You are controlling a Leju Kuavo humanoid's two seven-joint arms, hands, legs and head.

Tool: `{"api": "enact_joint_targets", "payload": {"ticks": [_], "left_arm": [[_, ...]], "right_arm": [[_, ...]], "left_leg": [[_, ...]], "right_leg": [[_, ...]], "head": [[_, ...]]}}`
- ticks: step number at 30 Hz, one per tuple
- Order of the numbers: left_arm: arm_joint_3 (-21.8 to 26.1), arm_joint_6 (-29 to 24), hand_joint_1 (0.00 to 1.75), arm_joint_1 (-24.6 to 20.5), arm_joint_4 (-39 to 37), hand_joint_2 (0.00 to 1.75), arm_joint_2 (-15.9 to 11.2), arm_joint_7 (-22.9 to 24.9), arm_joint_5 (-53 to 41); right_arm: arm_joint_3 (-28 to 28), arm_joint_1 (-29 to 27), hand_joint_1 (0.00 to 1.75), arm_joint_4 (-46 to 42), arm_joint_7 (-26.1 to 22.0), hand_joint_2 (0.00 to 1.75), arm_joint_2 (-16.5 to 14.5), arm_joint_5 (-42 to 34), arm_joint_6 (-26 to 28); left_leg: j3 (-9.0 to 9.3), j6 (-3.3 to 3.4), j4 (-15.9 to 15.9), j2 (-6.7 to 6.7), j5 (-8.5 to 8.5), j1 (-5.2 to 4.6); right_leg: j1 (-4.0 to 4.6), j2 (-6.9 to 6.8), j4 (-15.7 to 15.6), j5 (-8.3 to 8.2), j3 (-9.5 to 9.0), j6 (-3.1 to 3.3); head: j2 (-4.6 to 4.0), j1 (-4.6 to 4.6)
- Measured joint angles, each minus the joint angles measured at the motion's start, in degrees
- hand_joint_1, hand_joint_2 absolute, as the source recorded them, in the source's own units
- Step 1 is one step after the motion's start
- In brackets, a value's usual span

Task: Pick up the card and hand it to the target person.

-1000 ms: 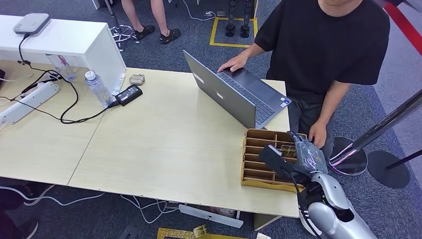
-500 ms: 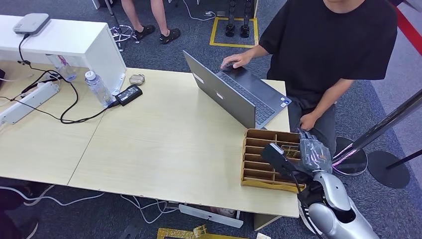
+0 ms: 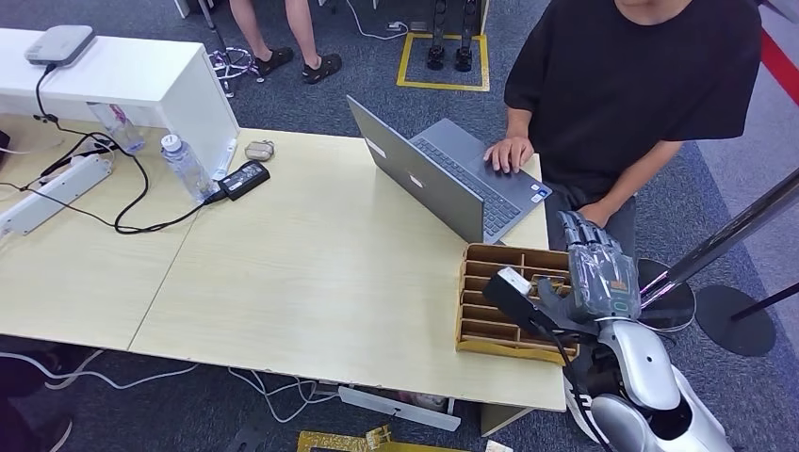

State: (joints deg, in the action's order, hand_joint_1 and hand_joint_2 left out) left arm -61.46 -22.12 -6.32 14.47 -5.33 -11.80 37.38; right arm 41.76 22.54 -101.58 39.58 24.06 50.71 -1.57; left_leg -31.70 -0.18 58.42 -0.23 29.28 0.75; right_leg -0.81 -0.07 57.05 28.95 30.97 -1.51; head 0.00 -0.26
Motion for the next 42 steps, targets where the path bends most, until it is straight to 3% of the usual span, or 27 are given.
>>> {"api": "enact_joint_targets", "payload": {"ticks": [7,12,42], "left_arm": [[0.0,0.0,0.0,0.0,0.0,0.0,0.0,-0.1,0.0],[0.0,0.0,0.0,0.0,0.0,0.0,0.0,0.1,0.0],[0.0,0.0,0.0,0.0,0.0,0.0,0.0,0.3,-0.3]], "right_arm": [[0.7,-0.7,0.58,0.7,-0.1,1.75,0.0,-2.2,-3.1],[0.9,-1.0,0.78,2.9,0.0,1.75,0.0,-4.0,-4.3],[0.8,-0.3,0.73,9.2,0.5,1.75,0.2,-3.9,-2.7]], "left_leg": [[-0.01,0.0,0.0,0.0,0.0,0.0],[-0.01,0.0,0.0,0.0,0.0,0.0],[-0.02,0.0,0.0,0.0,0.0,0.0]], "right_leg": [[0.0,0.0,0.0,0.0,0.0,0.0],[0.0,0.0,0.0,0.0,0.0,0.0],[0.0,-0.01,0.0,0.0,0.0,0.0]], "head": [[0.0,-0.01],[0.0,-0.01],[0.0,-0.01]]}}
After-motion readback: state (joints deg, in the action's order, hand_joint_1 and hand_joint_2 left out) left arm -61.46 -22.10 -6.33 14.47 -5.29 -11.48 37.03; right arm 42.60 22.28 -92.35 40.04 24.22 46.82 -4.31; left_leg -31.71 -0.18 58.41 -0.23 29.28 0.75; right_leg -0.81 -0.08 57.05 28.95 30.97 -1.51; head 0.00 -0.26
